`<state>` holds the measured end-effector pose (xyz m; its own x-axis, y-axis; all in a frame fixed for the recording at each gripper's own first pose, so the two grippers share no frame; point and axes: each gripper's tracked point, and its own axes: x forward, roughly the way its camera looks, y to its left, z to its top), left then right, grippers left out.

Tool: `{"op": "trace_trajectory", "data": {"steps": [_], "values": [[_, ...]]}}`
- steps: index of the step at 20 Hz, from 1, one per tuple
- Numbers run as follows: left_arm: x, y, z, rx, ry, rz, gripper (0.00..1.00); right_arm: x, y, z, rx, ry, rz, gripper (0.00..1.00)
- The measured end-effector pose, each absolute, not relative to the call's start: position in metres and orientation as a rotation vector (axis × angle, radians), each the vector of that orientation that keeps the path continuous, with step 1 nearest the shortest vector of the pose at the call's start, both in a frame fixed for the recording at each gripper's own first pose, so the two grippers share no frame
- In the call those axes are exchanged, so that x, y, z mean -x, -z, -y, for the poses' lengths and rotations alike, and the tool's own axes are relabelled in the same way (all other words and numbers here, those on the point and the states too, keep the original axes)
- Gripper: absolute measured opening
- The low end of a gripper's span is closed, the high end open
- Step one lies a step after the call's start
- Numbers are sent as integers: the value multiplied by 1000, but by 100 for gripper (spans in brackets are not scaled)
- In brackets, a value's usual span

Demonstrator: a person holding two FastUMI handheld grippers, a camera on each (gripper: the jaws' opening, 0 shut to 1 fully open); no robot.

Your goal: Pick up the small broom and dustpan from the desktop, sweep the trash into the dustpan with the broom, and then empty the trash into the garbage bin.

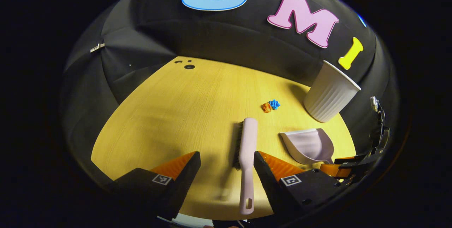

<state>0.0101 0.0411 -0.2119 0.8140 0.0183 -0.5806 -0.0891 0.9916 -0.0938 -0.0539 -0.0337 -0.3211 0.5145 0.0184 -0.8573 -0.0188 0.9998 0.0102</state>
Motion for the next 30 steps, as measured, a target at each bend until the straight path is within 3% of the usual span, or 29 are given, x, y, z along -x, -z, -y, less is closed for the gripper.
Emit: {"op": "trace_trajectory", "data": {"steps": [11, 13, 16, 17, 18, 22, 23, 24, 25, 27, 28, 30], "values": [[-17, 250, -25, 56, -45, -773, 96, 43, 363, 39, -25, 2, -1164, 95], [-18, 257, -18, 43, -14, -809, 96, 41, 367, 31, -38, -12, -1180, 88], [-23, 273, -5, 18, 55, -885, 95, 35, 366, 30, -12, -32, -1180, 67], [-24, 281, -4, 7, 69, -915, 96, 33, 366, 29, -2, -42, -1183, 71], [-26, 286, -4, -6, 76, -938, 95, 34, 369, 31, 18, -40, -1186, 68], [-28, 304, -2, -40, 75, -1014, 95, 34, 367, 35, -22, -19, -1215, 42], [-29, 307, -3, -55, 70, -1019, 95, 32, 368, 35, -22, -25, -1226, 42], [-31, 309, -3, -69, 64, -1023, 94, 33, 367, 35, -16, -36, -1231, 36], [-32, 312, -4, -82, 53, -1029, 94, 34, 368, 35, -1, -55, -1236, 41], [-38, 314, -7, -133, 17, -1016, 94, 36, 367, 34, 23, -89, -1242, 39], [-42, 317, -7, -160, 2, -1015, 89, 36, 367, 34, 31, -101, -1245, 35], [-44, 316, 0, -163, -2, -1002, 89, 36, 367, 34, 30, -101, -1252, 39]]}}
